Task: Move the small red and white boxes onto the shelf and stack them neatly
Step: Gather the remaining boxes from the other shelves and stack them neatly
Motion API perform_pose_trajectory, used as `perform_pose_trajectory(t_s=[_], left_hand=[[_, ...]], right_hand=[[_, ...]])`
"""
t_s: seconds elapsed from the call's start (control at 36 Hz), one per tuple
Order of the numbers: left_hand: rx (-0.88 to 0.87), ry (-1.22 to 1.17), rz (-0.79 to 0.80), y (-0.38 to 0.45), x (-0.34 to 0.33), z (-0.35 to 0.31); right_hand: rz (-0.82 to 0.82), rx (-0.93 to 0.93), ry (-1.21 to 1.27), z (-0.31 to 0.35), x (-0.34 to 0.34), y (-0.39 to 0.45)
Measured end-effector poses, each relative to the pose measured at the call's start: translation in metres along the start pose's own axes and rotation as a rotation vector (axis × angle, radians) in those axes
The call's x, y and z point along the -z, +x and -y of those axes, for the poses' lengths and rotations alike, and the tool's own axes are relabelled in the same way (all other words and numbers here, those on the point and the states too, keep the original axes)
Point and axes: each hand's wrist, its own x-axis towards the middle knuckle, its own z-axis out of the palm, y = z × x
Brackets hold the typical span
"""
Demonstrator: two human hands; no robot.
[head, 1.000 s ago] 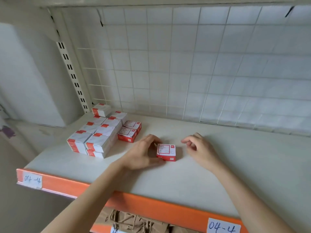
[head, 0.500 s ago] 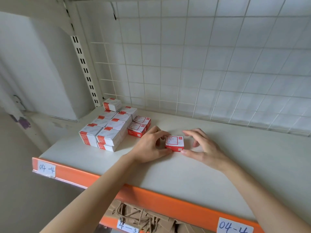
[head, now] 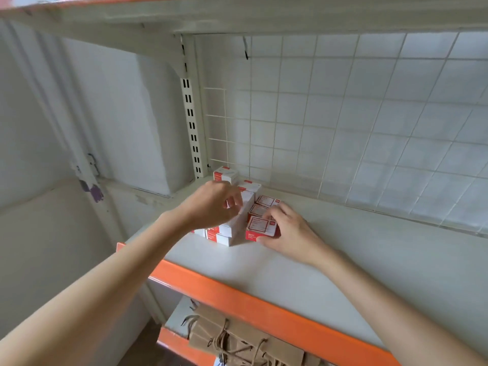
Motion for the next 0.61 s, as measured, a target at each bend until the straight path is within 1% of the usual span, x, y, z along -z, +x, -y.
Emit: perform_pose_trajectory(t_s=[0.14,0.22,0.31,0.42,0.5,0.61], left_hand=[[-0.036,-0.027,-0.008,-0.010,0.000,0.012],[-0.072,-0.043,0.011,-0.009,-0.004,0.012],[-0.133,-0.042,0.033,-0.002,-0.007,0.008],[-0.219,-0.031,0.066,0.018,-0.015,-0.011],[-0.261,-0.014,0.140,0.034,-0.027,-0.031],[-0.333,0.038,0.209,0.049,-0.047,-0.067]], right_hand=[[0.013,-0.084,-0.105,0.016,-0.015,0.013],[0.050,-0.100,-0.109,0.016,-0.022,0.013],[0.050,-0.127,-0.077,0.015,-0.017,0.008],[0.016,-0.163,-0.108,0.008,0.005,-0.009],[0.055,-0.222,-0.223,-0.007,0.025,-0.029],[0.079,-0.319,-0.296,-0.032,0.049,-0.065]])
